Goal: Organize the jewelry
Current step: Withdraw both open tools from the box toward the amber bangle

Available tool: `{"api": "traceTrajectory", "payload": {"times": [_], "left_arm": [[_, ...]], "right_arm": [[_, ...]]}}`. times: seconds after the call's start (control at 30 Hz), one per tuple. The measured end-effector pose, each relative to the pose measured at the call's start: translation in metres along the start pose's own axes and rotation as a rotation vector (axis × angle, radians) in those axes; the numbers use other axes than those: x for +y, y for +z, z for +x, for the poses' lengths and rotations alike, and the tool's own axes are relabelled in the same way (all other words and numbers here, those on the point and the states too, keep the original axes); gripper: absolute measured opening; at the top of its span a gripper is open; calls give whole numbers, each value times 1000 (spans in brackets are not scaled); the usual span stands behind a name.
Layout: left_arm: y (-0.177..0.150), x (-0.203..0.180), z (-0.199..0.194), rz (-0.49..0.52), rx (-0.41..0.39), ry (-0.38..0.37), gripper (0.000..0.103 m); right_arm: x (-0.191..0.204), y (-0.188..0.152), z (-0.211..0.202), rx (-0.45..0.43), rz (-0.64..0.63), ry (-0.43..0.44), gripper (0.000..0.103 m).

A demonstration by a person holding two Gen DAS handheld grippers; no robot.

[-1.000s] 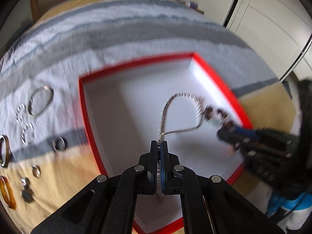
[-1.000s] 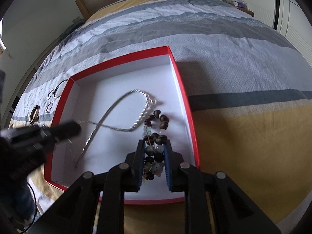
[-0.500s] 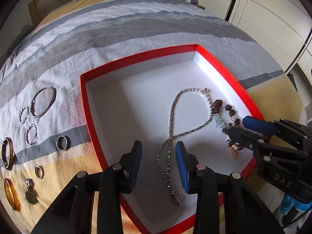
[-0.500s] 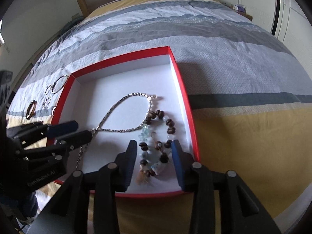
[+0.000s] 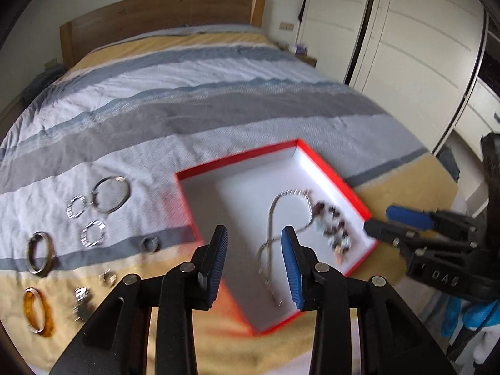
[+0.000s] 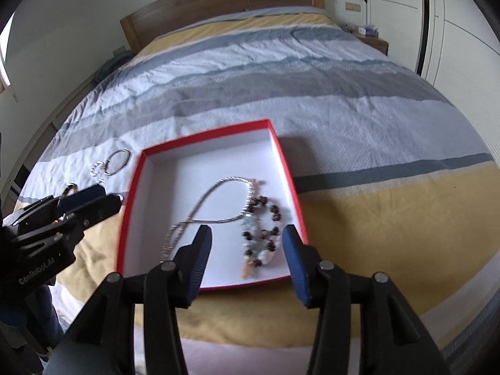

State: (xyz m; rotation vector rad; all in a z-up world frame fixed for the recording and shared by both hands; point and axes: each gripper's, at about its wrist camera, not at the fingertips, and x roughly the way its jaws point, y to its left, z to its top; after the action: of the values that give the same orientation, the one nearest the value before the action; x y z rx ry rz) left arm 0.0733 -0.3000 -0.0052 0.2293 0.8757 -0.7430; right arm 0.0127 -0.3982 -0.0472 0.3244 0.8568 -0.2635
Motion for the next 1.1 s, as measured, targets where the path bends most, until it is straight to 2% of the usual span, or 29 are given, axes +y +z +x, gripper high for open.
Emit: {"api": "traceTrajectory", "payload": {"times": [0.17, 0.43, 0.5, 0.83, 1.1], "left_arm": [[-15, 22, -39, -18, -37, 43, 39], [-43, 67, -99, -66, -95, 112, 61], [-51, 81, -110, -78, -102, 136, 71], [-93, 149, -148, -182, -107, 217, 73], [-122, 189, -165, -233, -103, 274, 74]], "right_arm": [[35, -4, -22, -28, -17, 14, 46], [95, -15, -51, -62, -54, 31, 46], [105, -18, -56, -68, -54, 36, 46], [164, -26, -79, -93, -118, 56, 46], [189, -35, -79, -81, -155, 73, 46]]}}
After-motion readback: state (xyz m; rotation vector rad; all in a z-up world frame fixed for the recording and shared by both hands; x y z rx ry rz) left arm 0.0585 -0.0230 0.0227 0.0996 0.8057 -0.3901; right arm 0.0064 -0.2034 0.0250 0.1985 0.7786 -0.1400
